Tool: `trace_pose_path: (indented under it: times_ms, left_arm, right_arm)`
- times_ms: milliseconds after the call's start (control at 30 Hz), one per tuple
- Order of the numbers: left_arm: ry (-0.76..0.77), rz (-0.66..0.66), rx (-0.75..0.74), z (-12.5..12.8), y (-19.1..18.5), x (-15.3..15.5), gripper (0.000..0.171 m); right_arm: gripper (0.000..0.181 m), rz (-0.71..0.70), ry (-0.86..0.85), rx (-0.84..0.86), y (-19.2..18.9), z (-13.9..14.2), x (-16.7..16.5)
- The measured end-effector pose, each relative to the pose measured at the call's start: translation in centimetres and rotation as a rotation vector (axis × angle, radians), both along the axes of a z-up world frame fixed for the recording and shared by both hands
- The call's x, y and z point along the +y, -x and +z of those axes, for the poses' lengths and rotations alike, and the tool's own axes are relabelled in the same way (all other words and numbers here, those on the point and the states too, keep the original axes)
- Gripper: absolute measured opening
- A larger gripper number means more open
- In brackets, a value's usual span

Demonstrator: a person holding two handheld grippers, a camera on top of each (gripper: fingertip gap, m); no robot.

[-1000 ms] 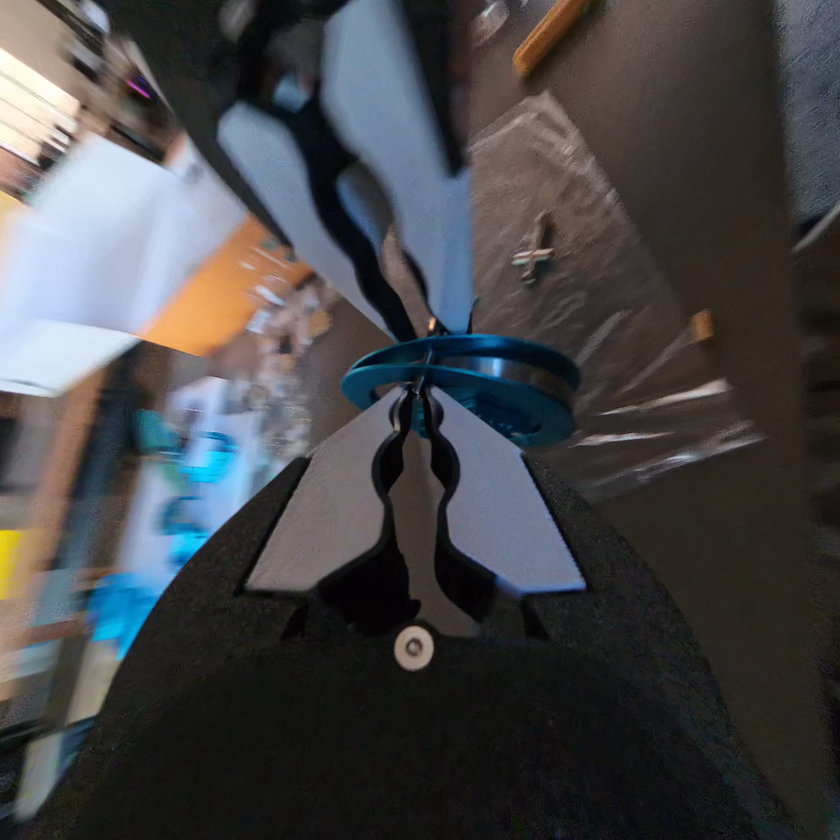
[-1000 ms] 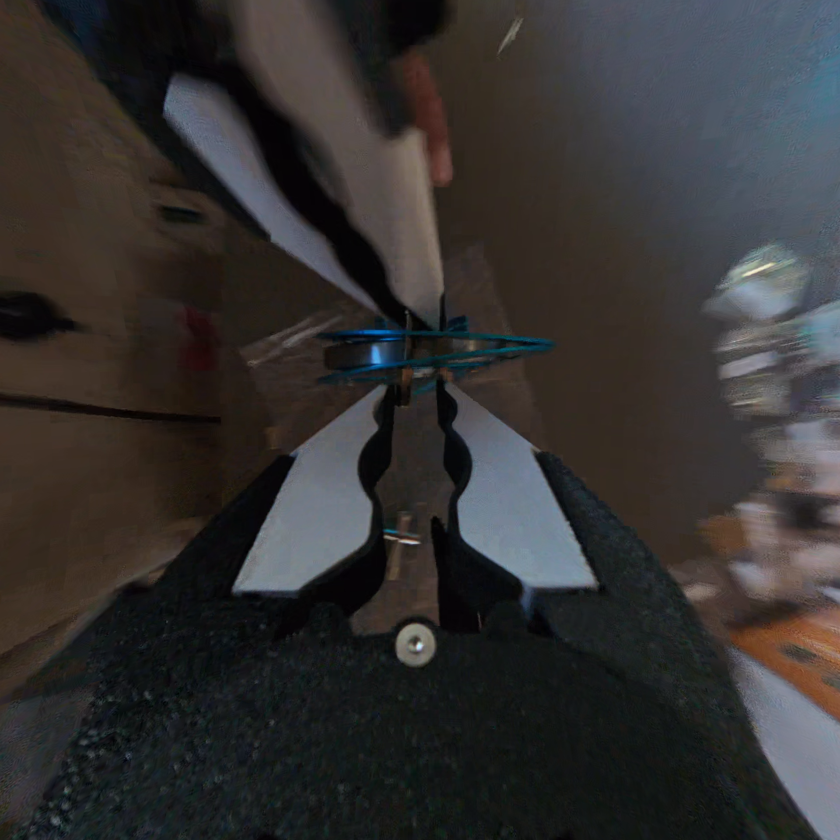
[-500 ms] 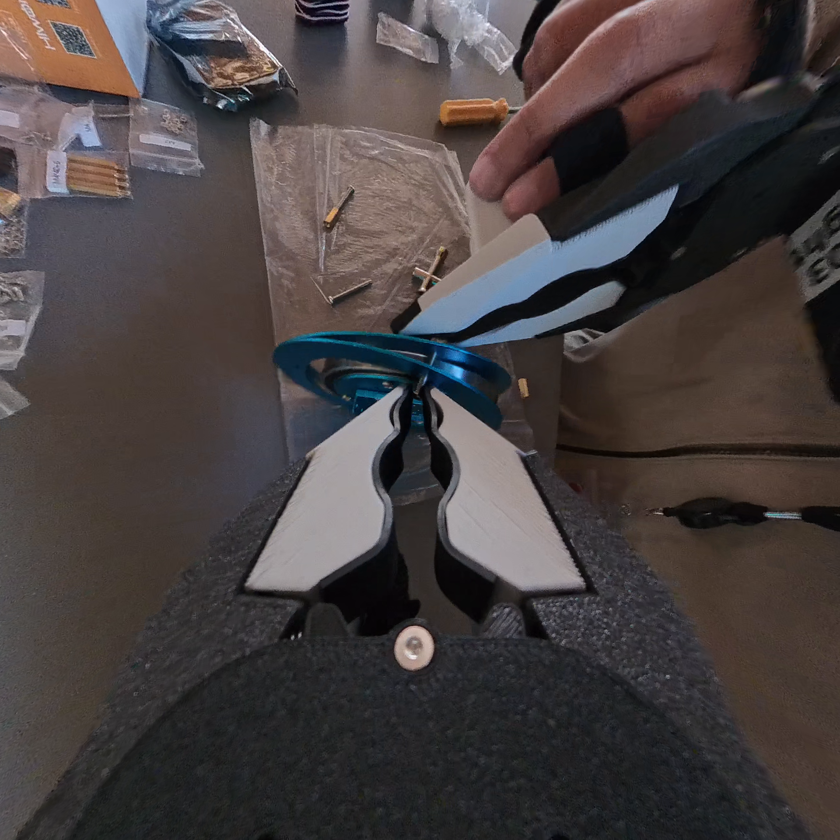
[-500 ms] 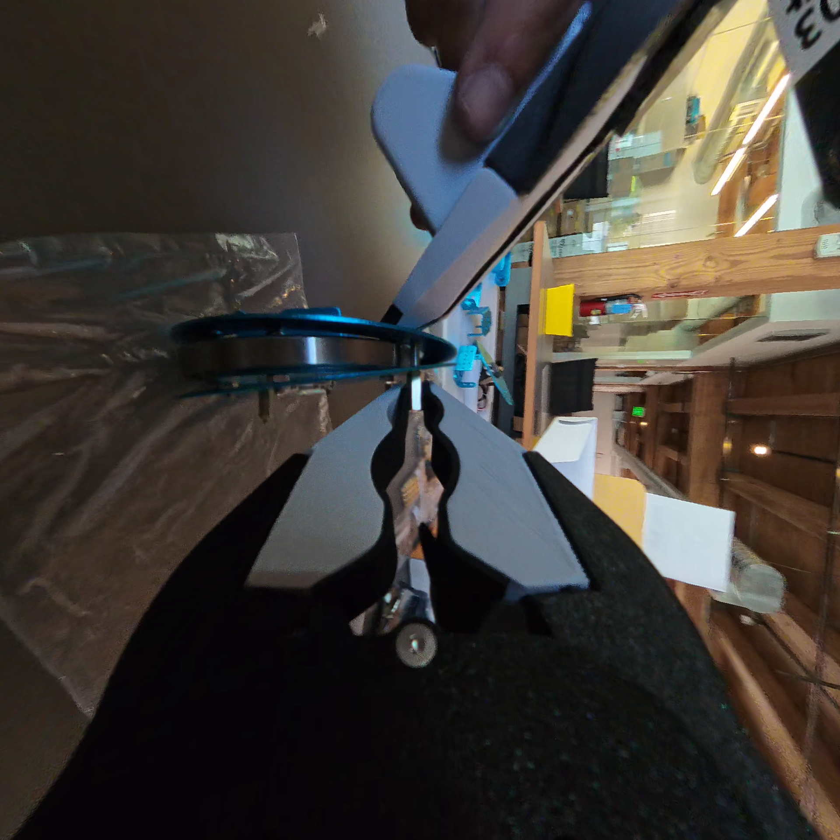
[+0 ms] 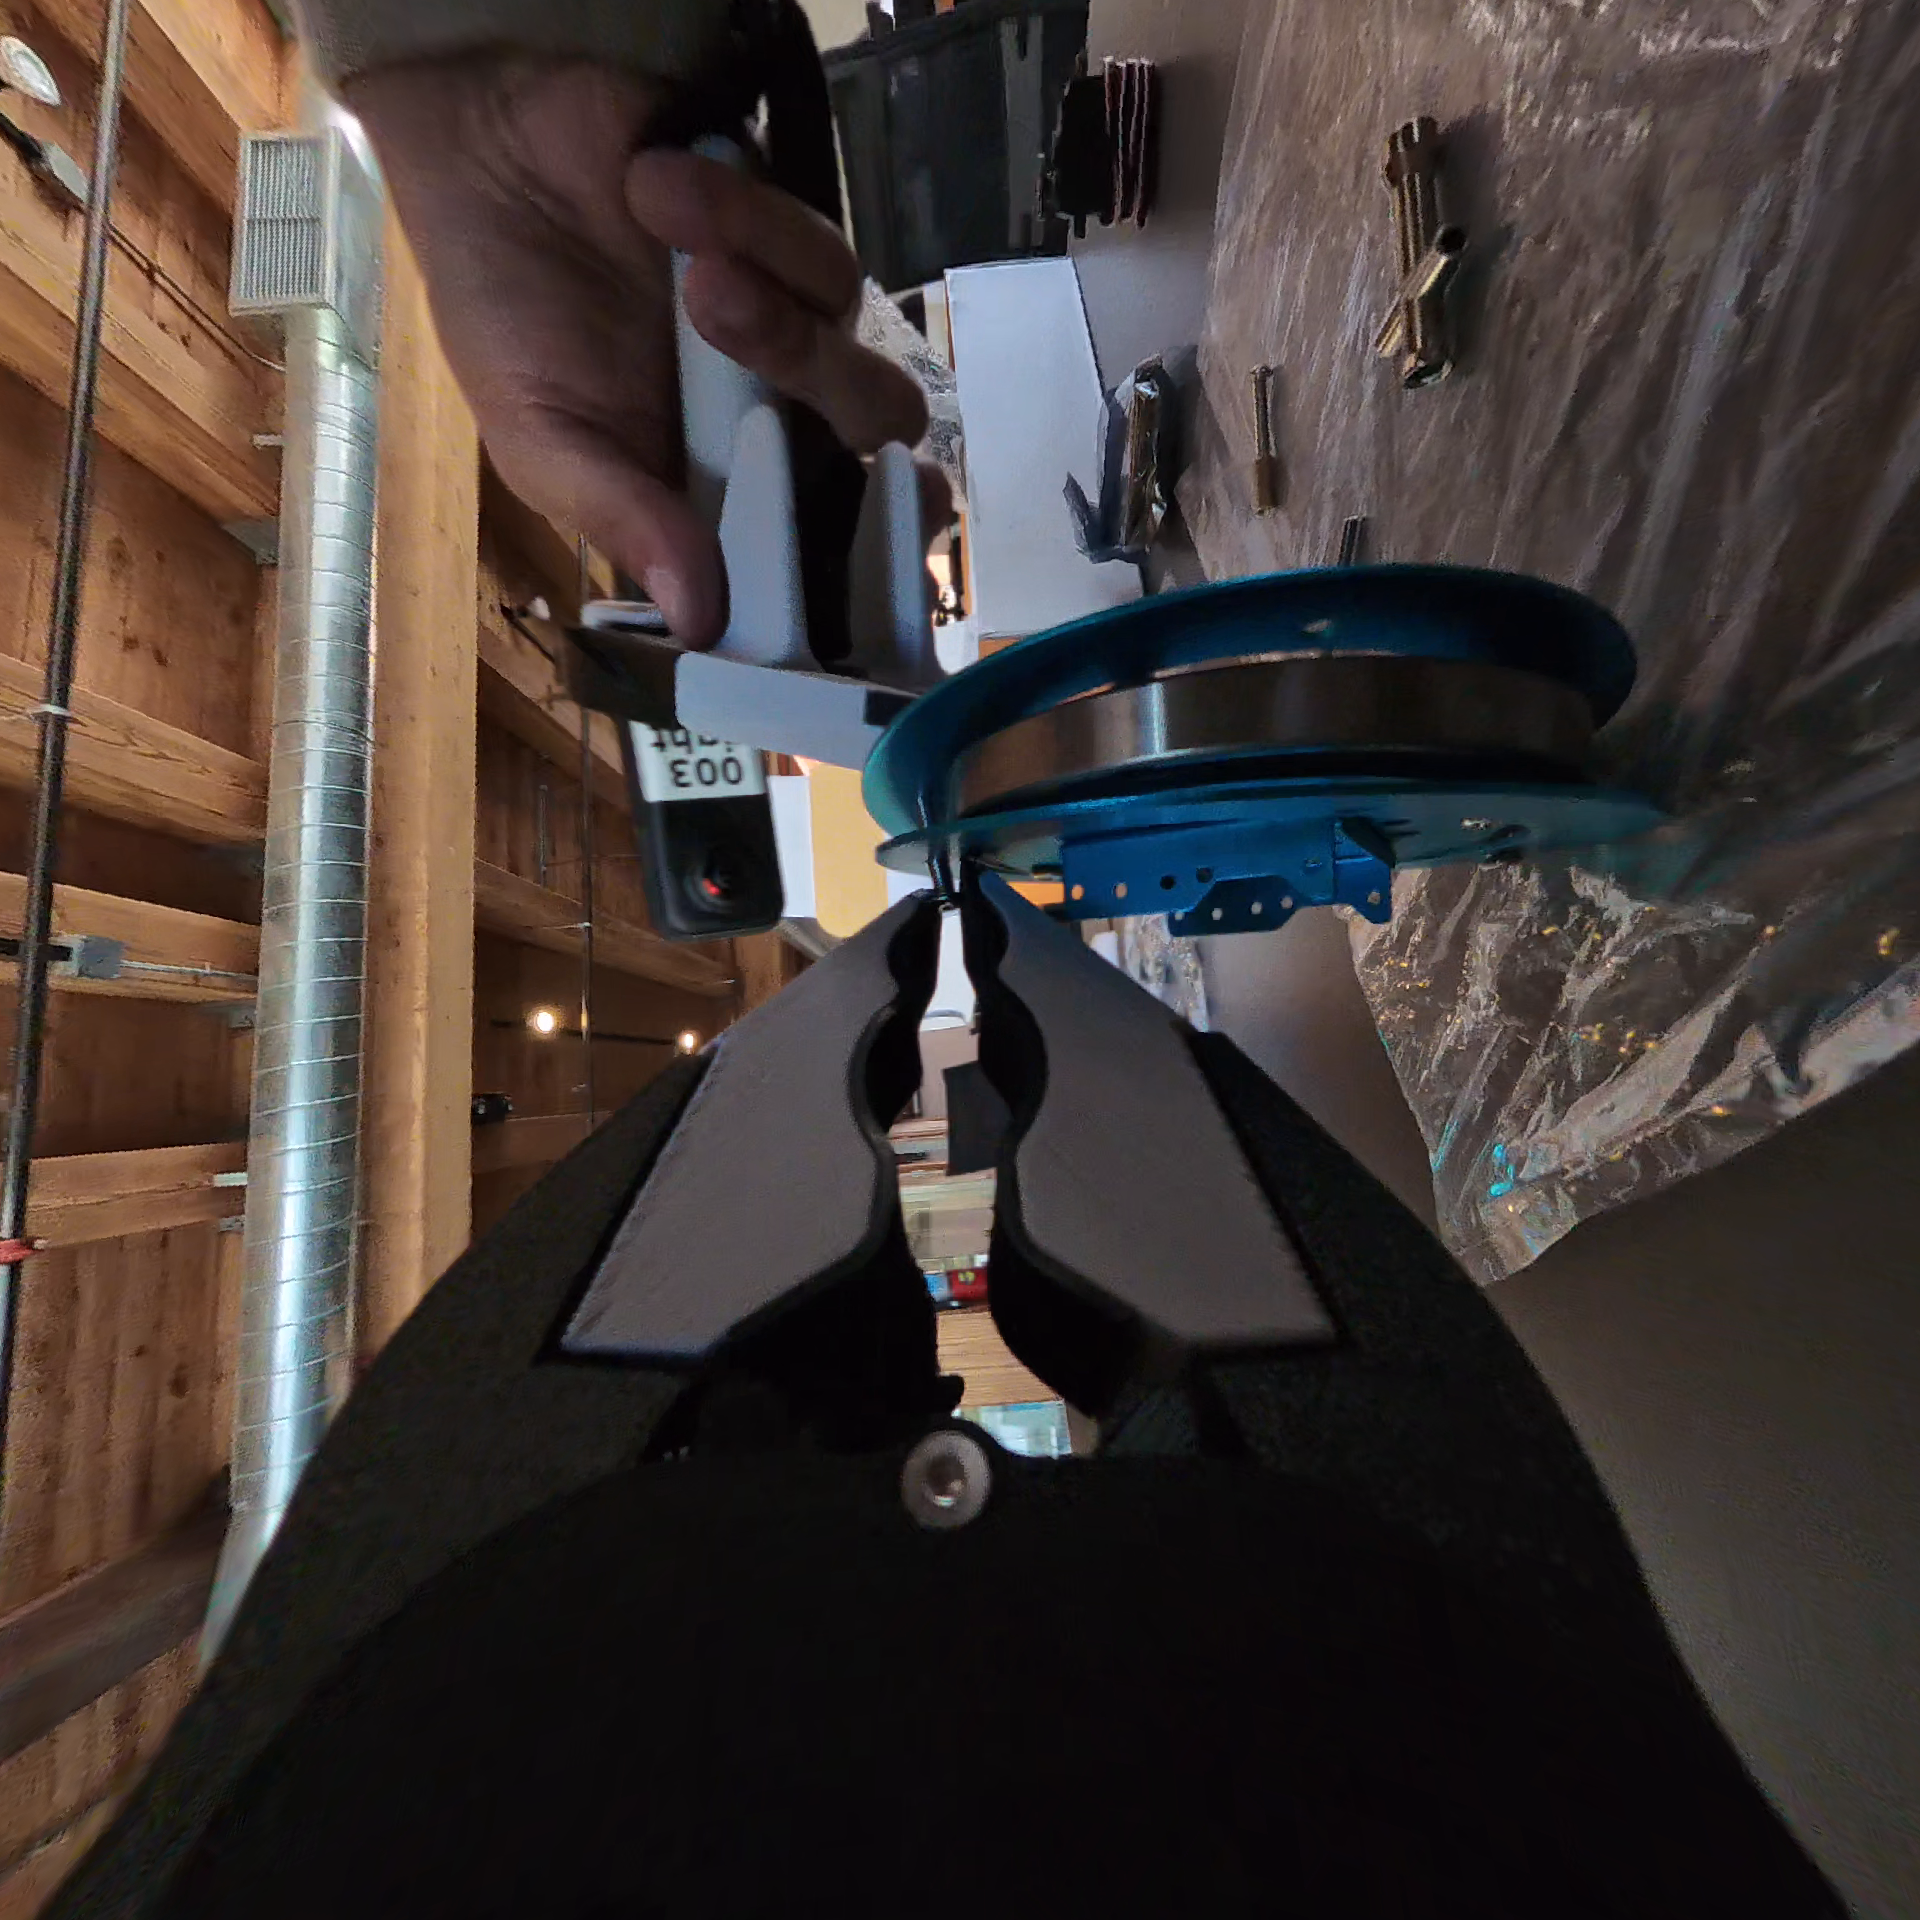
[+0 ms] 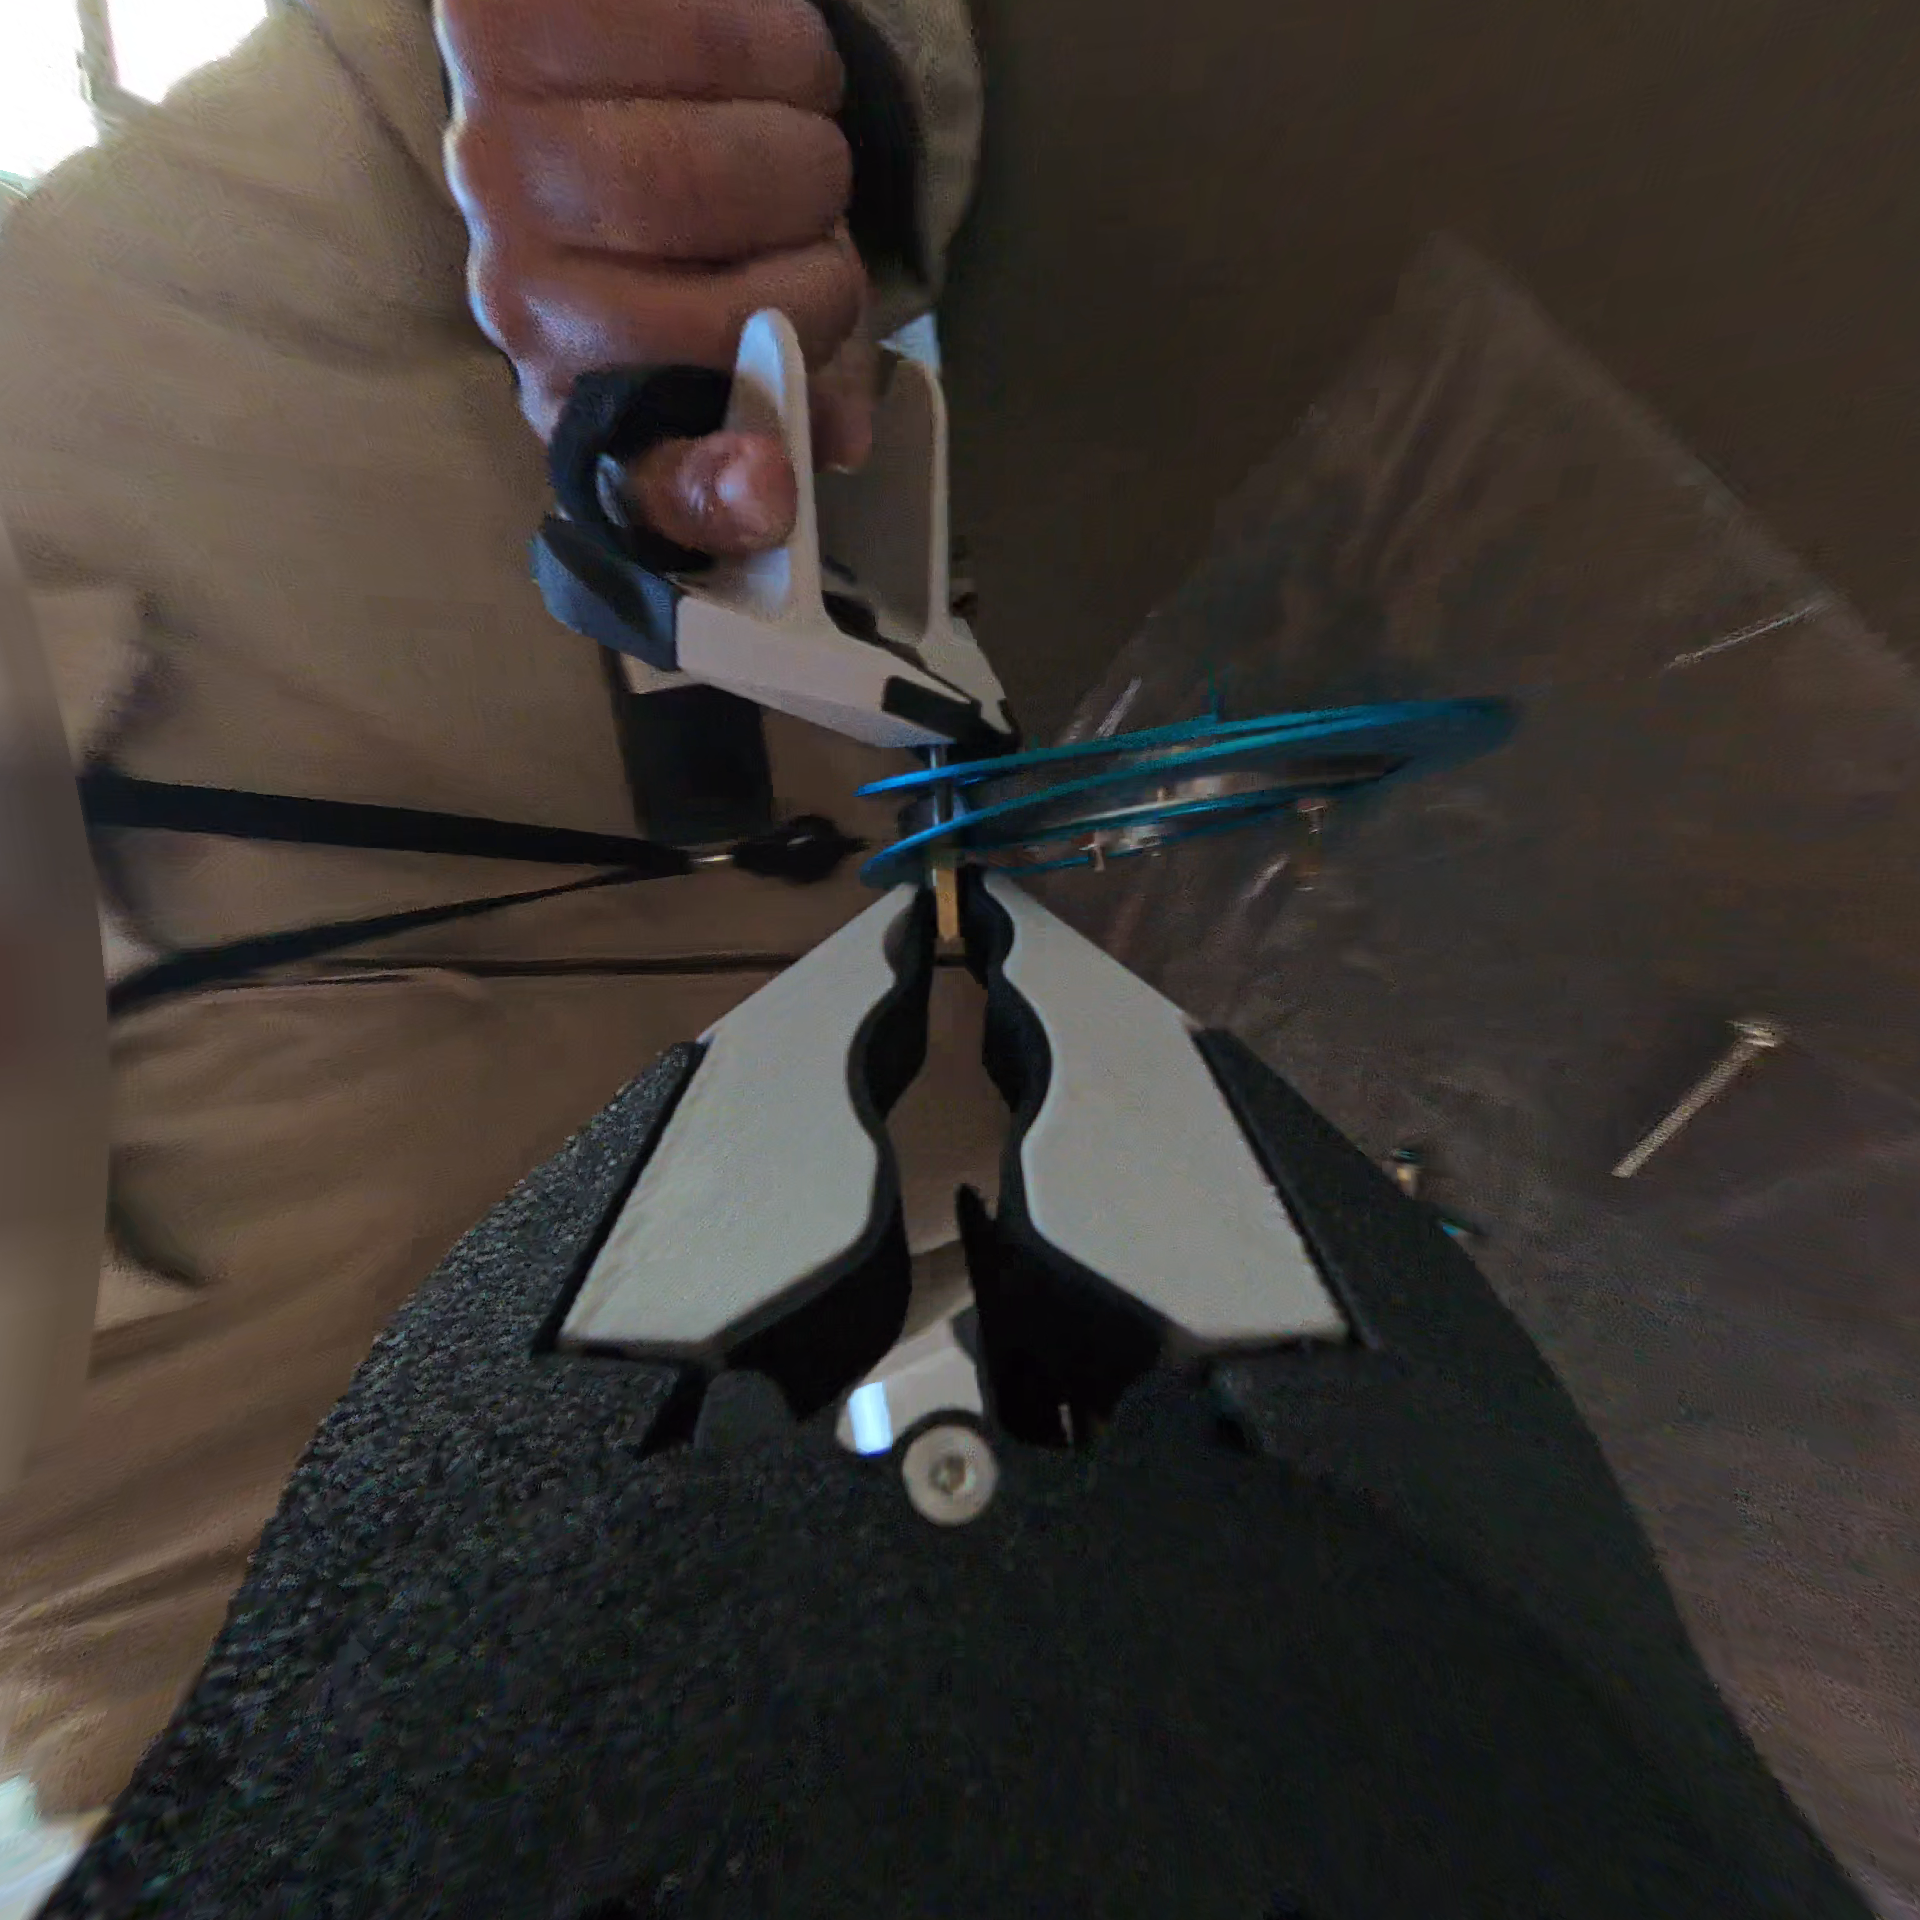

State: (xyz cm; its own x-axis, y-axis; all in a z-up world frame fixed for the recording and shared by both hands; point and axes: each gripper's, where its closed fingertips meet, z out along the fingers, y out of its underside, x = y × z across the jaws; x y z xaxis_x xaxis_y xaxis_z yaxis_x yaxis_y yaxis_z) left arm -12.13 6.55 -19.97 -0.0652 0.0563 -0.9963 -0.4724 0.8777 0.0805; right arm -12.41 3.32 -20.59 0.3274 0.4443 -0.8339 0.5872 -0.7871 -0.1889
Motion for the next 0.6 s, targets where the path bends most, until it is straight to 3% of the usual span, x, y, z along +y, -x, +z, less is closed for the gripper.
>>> trace_pose_path:
  times_ms: [67,133,200,400,500,600]
  left_arm:
    - [0.014,-0.001,-0.001,0.0,0.0,0.1,0.001]
    - [0.080,0.003,-0.001,0.0,-0.1,0.0,0.002]
    - [0.286,0.013,0.003,0.1,0.0,0.3,0.003]
    - [1.173,0.041,0.162,-0.8,0.9,-0.4,0.003]
    - [1.509,0.047,0.269,-1.1,1.4,-1.6,0.003]
    - [1.777,0.118,0.307,-1.2,1.6,-1.7,0.003]
  right_arm:
    - [0.004,-0.008,0.064,0.031,0.0,0.1,0.0]
    - [0.004,0.016,0.003,0.014,0.0,-0.1,-0.2]
    - [0.005,0.057,-0.234,-0.049,0.0,-0.7,0.2]
    - [0.023,0.174,-1.323,-0.408,-0.5,-0.4,2.9]
    - [0.020,0.249,-1.658,-0.578,-0.1,-0.6,2.8]
    - [0.011,0.263,-1.874,-0.690,0.5,0.3,2.8]
